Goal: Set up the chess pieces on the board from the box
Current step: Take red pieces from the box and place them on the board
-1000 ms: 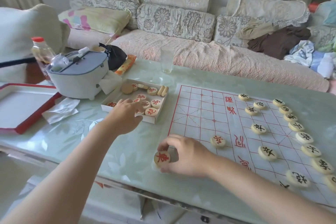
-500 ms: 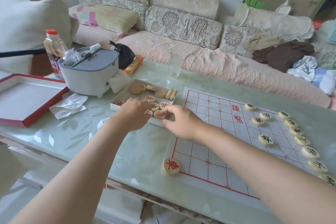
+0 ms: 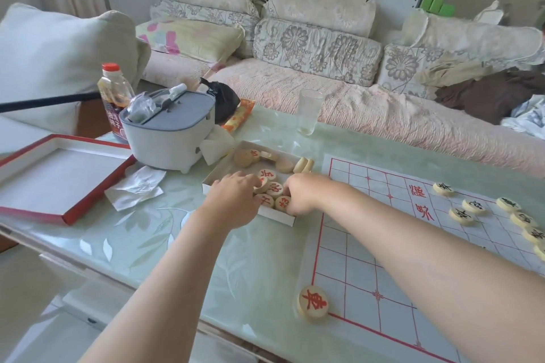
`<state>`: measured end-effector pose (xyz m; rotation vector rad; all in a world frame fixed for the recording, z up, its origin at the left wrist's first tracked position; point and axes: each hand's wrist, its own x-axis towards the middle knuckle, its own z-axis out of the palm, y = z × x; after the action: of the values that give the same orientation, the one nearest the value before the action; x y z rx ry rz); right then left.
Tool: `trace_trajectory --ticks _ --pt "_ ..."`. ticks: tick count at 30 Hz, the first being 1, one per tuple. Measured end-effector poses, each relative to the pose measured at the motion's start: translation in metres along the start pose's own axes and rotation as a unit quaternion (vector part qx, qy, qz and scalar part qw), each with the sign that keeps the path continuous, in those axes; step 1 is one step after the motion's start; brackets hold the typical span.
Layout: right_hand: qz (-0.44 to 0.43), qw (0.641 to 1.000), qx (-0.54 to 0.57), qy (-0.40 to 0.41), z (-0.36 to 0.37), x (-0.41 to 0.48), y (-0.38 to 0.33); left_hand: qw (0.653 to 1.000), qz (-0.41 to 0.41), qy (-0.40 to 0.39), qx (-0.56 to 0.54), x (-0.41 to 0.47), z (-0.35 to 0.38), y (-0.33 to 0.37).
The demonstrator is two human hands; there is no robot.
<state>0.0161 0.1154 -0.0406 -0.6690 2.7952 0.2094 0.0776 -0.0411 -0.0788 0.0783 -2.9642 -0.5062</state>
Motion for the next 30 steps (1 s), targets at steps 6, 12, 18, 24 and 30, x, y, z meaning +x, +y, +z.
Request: trace_trajectory --ticks 6,12,18,24,30 --pt "-0.021 0.998 0.041 0.051 -0.001 -0.001 0.01 0.999 0.009 0.001 -0.052 0.005 0.001 0.009" --pt "-0.111 0.948 0.244 0.172 0.001 -0.001 0.014 0.958 -0.043 0.013 -0.285 0.009 -0.003 0.032" --pt "-0.122 0.944 0.256 0.17 -0.003 0.005 0.013 0.933 -0.085 0.093 -0.338 0.009 -0.008 0.029" --pt "-0.055 0.977 0.16 0.128 0.011 0.023 0.018 0.96 -0.106 0.053 -0.252 0.008 -0.014 0.013" --pt "-0.051 0.981 0.129 0.137 0.02 0.035 0.009 0.96 -0.101 0.02 -0.259 0.006 -0.017 0.011"
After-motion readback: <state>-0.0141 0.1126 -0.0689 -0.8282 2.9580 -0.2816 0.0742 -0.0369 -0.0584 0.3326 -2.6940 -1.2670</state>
